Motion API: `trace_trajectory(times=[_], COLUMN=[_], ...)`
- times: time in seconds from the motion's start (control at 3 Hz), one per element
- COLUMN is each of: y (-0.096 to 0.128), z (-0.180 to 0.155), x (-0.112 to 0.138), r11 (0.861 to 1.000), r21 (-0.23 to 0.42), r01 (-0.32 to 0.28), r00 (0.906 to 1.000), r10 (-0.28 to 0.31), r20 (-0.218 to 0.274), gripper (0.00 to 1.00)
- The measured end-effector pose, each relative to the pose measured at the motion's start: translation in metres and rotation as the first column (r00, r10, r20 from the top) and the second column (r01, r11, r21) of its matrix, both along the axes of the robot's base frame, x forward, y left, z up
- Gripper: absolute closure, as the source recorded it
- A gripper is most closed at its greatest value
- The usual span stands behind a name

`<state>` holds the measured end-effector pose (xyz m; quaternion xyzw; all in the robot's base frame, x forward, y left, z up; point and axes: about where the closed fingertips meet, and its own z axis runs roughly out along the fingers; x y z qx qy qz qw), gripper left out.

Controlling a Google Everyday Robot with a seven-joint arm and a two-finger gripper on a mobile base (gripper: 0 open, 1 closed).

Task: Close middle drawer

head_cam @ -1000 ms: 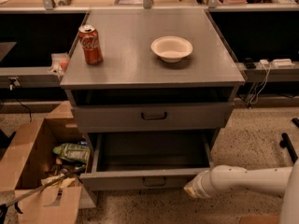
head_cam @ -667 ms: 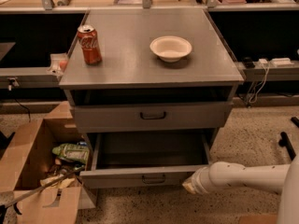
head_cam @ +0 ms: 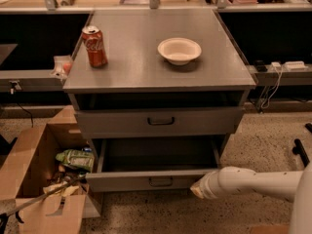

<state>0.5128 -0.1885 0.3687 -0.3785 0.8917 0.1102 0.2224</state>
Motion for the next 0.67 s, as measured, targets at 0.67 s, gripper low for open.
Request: trace_trajectory(times=[0.67], y=[0.0033], z=[0.0004], x=[0.0234], r11=[1.000], r21=[0.011], r01=[-0.002], r00=[0.9996], r10=[0.002], r20=[0.026], gripper=[1.00])
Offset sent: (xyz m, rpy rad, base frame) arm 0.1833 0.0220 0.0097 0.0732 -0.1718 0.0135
